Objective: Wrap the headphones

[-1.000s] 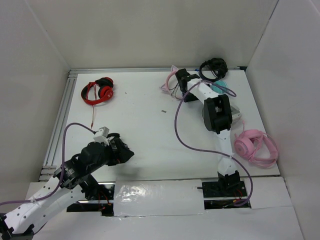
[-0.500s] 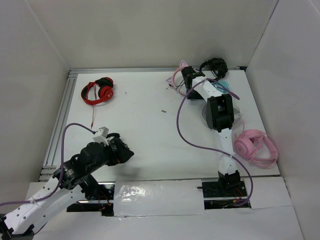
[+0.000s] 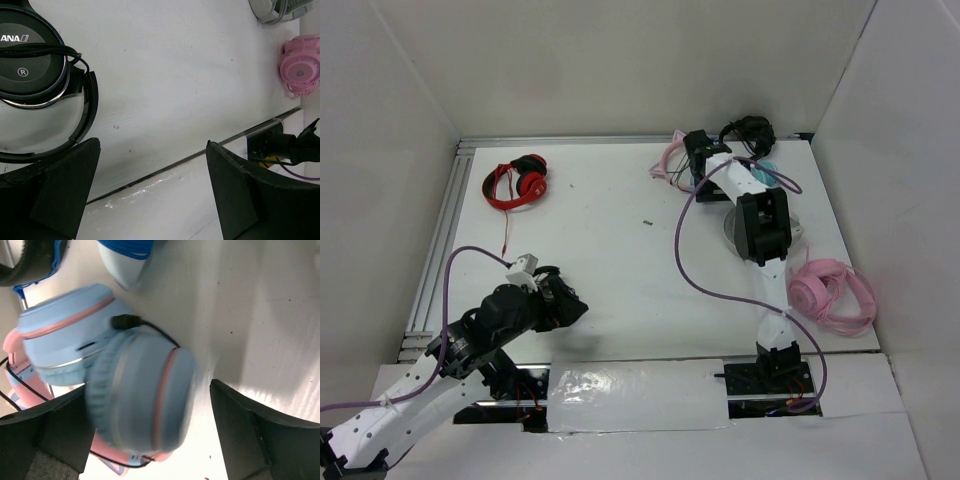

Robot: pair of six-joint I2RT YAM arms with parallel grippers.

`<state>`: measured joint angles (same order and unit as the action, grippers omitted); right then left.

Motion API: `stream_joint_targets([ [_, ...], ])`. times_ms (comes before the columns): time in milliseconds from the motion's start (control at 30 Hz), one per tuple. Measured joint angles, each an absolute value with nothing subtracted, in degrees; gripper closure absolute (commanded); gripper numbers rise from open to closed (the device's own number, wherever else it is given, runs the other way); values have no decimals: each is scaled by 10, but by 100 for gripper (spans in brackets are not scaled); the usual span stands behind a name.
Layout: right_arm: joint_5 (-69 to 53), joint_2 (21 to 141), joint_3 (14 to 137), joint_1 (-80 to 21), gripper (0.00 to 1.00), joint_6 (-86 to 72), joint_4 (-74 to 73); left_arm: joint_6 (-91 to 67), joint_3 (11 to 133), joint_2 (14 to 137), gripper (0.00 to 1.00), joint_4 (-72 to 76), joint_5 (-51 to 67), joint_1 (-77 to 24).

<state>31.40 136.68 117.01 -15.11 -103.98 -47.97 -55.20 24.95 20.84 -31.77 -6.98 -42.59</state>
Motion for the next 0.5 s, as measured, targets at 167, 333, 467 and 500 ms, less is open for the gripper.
stream_joint_targets([
  [167,334,1343,1160,-161,0,-1018,-478,-552,249,203,1,-319,-62,-426],
  [333,352,1280,1125,-176,0,-973,-452,-543,250,189,1,-321,-48,-426],
  [467,363,1209,1081,-183,0,-925,-419,-538,251,189,1,-321,-34,-426],
  [500,368,1187,1062,-185,0,-911,-407,-537,252,189,1,-319,-30,-426],
])
